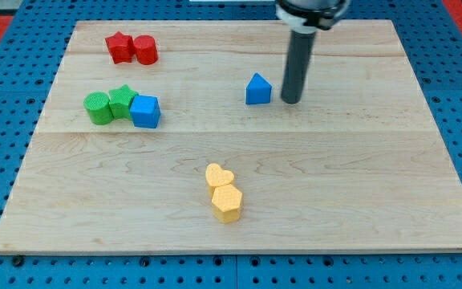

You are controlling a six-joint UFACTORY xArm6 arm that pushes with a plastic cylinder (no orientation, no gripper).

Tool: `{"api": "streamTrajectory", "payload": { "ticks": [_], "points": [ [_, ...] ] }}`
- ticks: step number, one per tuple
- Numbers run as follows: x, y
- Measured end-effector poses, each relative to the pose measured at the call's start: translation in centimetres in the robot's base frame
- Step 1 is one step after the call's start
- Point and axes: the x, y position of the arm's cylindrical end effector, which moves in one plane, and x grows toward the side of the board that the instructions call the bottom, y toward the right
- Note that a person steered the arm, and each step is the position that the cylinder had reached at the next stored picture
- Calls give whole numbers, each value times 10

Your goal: Push the blue triangle into the blue cube

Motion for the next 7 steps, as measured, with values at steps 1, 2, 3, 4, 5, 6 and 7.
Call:
{"api": "streamTrajectory", "payload": {
  "ticks": [1,2,3,4,5,6,7],
  "points": [
    [0,-48],
    [0,-81],
    [0,-87],
    [0,-34],
    [0,14],
    [-34,-11],
    [-40,-116]
  ]
}}
